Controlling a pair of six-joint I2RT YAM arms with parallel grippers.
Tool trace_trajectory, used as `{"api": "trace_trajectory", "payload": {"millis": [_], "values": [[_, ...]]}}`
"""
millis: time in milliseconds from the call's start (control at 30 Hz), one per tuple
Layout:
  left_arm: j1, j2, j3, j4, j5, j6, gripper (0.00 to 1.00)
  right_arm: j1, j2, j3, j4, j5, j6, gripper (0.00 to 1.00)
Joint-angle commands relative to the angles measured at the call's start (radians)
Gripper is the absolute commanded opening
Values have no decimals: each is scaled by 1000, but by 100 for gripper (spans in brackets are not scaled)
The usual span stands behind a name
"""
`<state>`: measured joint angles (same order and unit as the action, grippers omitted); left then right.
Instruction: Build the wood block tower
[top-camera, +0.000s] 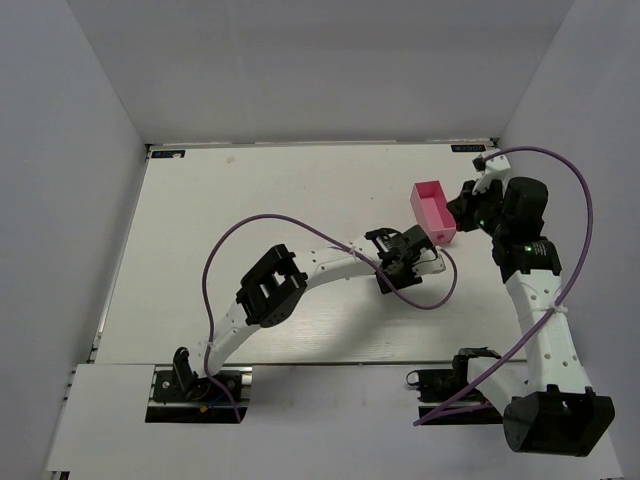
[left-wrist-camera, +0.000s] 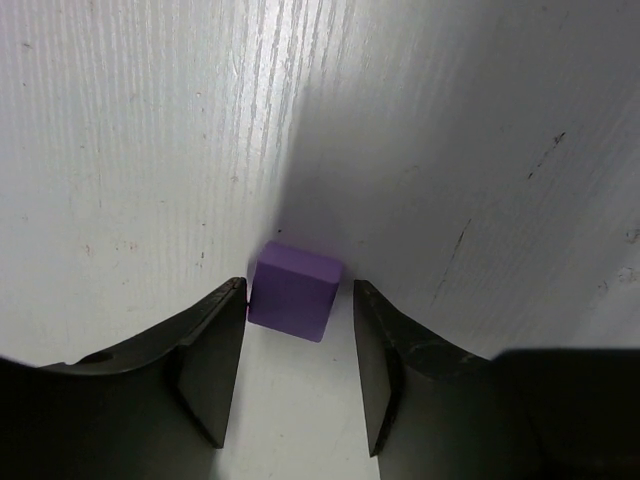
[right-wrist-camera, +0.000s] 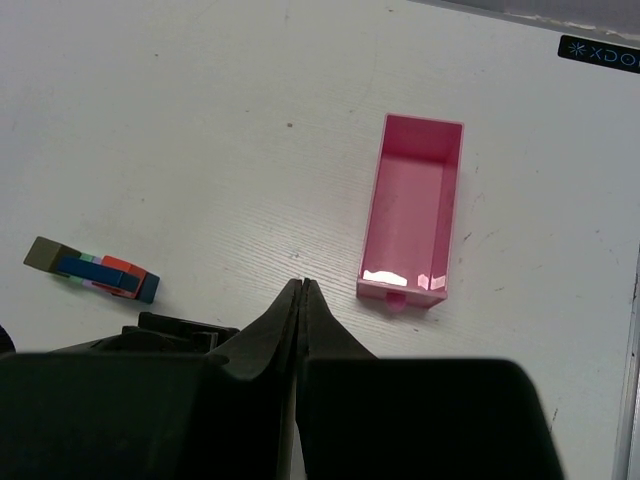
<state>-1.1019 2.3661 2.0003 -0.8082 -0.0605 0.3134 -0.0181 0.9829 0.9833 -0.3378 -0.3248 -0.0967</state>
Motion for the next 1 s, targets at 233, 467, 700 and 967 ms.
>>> {"api": "trace_trajectory", "payload": {"millis": [233, 467, 700, 967], "values": [[-6, -5, 12, -14, 57, 0, 34, -9, -36, -8, 36, -28, -1, 0], [-6, -86, -8, 20, 57, -10, 19, -13, -76, -28, 56, 13, -9, 0], [-6, -212, -61, 60, 68, -19, 7, -14, -96, -38, 57, 18, -15, 0], [-6, -312, -61, 60, 91, -19, 6, -13, -99, -43, 52, 15, -18, 0]]}}
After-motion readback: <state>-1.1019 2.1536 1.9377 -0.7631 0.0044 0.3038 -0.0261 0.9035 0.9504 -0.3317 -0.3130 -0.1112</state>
